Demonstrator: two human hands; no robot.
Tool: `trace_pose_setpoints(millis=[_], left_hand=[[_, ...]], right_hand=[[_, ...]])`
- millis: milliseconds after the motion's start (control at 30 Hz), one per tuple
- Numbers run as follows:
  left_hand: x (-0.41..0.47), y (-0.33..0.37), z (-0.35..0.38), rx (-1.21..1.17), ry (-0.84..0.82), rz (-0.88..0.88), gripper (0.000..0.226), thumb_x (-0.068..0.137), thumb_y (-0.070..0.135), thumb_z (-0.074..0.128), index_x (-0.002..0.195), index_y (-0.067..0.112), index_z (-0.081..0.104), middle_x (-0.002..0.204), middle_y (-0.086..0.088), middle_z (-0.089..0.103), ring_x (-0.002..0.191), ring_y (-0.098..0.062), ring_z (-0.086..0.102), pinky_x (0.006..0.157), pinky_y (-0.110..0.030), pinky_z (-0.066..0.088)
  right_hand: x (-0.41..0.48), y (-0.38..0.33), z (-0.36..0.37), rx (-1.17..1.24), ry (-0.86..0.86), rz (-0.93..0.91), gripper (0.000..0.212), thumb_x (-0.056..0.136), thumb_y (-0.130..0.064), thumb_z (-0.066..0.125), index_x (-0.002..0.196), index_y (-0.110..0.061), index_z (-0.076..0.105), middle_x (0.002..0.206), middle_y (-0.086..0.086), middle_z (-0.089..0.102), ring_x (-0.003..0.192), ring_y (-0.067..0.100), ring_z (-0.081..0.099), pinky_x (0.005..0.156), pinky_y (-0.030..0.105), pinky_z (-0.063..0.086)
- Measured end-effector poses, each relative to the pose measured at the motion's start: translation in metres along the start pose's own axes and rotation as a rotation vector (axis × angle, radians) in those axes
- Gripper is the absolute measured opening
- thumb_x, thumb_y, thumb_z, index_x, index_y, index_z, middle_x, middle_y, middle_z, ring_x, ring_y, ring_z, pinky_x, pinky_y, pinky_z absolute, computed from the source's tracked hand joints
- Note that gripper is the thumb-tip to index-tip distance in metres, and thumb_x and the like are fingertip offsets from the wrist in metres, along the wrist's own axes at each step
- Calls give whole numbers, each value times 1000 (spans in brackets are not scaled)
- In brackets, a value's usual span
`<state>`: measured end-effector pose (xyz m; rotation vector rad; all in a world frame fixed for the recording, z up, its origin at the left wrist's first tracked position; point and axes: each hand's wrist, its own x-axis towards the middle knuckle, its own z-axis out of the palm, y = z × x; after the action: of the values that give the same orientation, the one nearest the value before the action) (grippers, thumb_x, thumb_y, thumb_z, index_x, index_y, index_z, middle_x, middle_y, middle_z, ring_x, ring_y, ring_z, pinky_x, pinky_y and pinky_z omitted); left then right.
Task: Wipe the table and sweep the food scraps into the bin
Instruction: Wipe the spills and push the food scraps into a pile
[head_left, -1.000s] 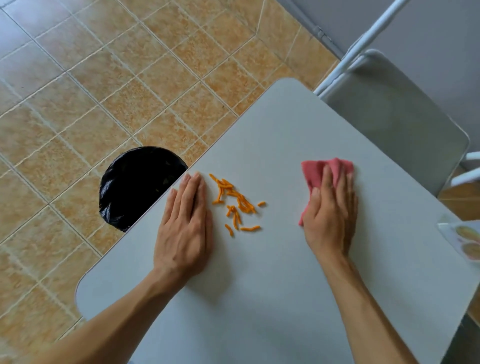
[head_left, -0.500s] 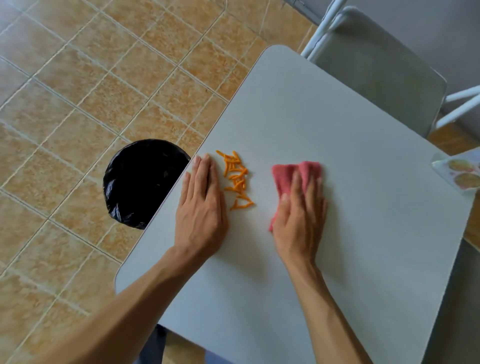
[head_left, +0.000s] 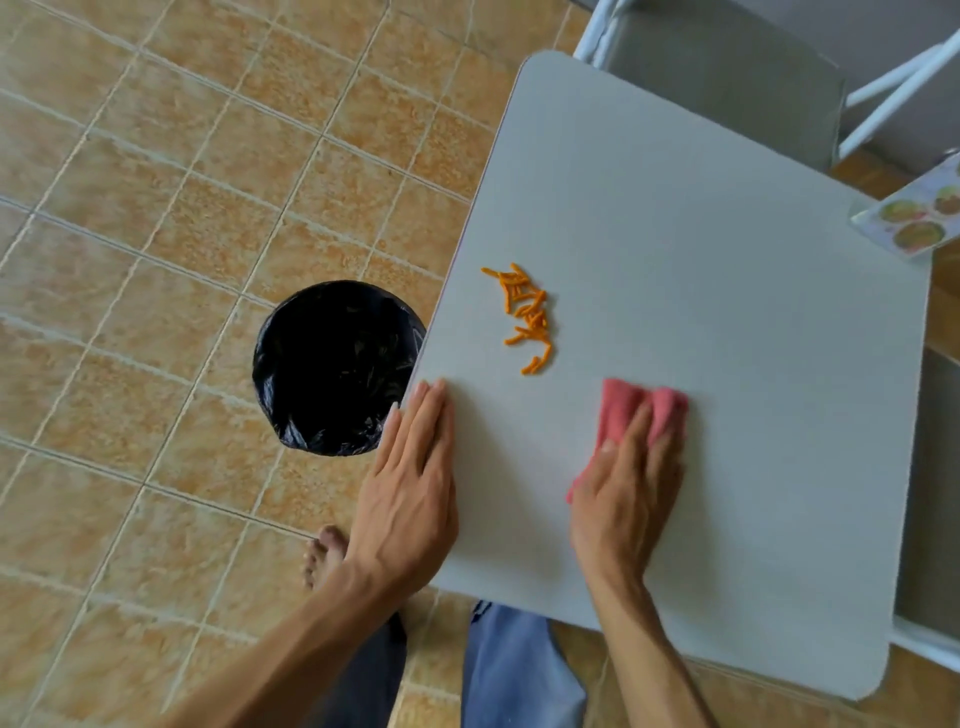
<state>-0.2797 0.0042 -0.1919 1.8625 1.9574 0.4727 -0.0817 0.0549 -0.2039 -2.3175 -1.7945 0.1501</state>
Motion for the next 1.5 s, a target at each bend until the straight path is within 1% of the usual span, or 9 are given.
trace_pose_setpoints(millis=[233,500,600,733,967,1133,1233,1333,1500], left_hand=[[-14,-34,-24,-109,77,-191,52,98,3,37,149,-6,30,161,-17,24,153,-27,11,122,-50,20],[-32,-36,-27,-162,88,-273,50,103,14,28,148,-6,33,160,-16,27,153,-24,13,120,-50,27],[-34,-39,-29,-174,114,-294,49,103,14,29,148,-6,33,160,-17,27,153,-25,14,118,-51,31],[-31,-49,-33,-191,113,-335,51,103,17,27,150,-3,31,161,-15,25,153,-23,12,118,-52,30],[-16,-49,-39,-192,139,-370,51,101,13,28,149,-3,32,161,-15,24,153,-23,12,117,-53,31],[2,-22,-28,-233,136,-293,53,101,17,29,150,-3,30,163,-14,19,154,-22,7,120,-49,26],[17,-2,-20,-249,127,-241,53,101,17,27,151,-1,28,164,-13,18,154,-21,5,121,-50,23],[31,12,-10,-227,129,-200,51,101,10,32,150,-3,31,162,-17,22,154,-25,9,120,-51,24],[54,15,9,-50,123,-47,50,98,7,38,145,-8,37,157,-22,31,150,-33,21,121,-47,22]], right_hand=[[-80,-51,6,-70,-226,-317,61,105,-28,35,161,-8,20,170,15,12,157,37,13,124,52,20],[-74,-83,11,-26,-212,-141,62,105,-26,35,162,-13,17,172,10,7,158,32,8,125,52,21],[-129,-86,-1,-34,-271,-284,65,104,-23,43,162,-12,16,172,11,6,159,33,6,125,51,23],[-130,-94,6,-67,-308,-495,58,108,-39,28,163,-20,18,170,9,16,158,29,13,123,52,21],[-34,-139,35,34,-213,-297,60,107,-35,35,163,-19,18,171,5,13,159,28,10,126,49,16],[-68,-108,16,-26,-247,-400,61,110,-37,32,164,-20,9,172,0,6,159,21,6,126,47,21],[-95,-67,-4,-84,-247,-438,57,110,-39,28,163,-22,16,172,-2,8,158,18,11,122,47,29],[-84,-38,-8,-144,-156,-365,62,105,-33,45,161,-20,25,171,-2,17,156,22,22,119,51,33],[-12,-56,17,-82,-101,-227,55,106,-30,40,157,-11,34,168,12,25,154,35,26,118,55,34]])
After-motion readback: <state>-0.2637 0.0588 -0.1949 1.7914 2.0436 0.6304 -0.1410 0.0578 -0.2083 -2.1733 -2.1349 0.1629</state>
